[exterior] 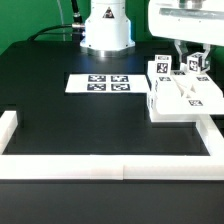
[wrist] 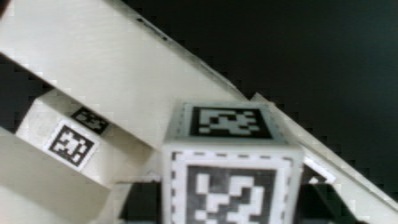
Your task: Assemble chair
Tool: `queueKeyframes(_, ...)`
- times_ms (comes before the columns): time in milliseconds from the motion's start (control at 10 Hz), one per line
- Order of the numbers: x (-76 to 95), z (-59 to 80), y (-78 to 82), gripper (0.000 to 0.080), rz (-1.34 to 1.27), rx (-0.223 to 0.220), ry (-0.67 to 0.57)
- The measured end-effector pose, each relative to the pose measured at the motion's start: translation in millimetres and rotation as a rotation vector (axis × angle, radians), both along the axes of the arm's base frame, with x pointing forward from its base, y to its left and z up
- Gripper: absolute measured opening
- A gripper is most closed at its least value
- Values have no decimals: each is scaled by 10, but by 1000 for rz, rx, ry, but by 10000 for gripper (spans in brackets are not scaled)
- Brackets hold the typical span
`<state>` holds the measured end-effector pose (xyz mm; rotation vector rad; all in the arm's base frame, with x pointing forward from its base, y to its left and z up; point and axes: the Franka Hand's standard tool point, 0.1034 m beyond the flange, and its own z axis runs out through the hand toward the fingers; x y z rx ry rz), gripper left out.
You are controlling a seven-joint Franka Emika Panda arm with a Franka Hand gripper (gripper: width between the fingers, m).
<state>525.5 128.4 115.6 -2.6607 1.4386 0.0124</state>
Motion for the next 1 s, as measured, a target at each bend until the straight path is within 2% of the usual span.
queueKeyframes(200, -7, 0, 34, 291, -146, 14, 15)
queueKeyframes(400, -7, 0, 36, 291, -179, 17, 19)
queueKeyframes(500, -8, 0, 36, 370, -159, 16, 17)
queueKeyframes(600, -20, -4, 40, 552, -131, 13, 23)
queueKeyframes(700, -36, -2, 53, 552, -110, 12, 38)
queueKeyframes(800, -36, 8, 60, 631, -81, 13, 45)
queueKeyframes(1000, -28, 18, 75, 644, 117, 5, 23)
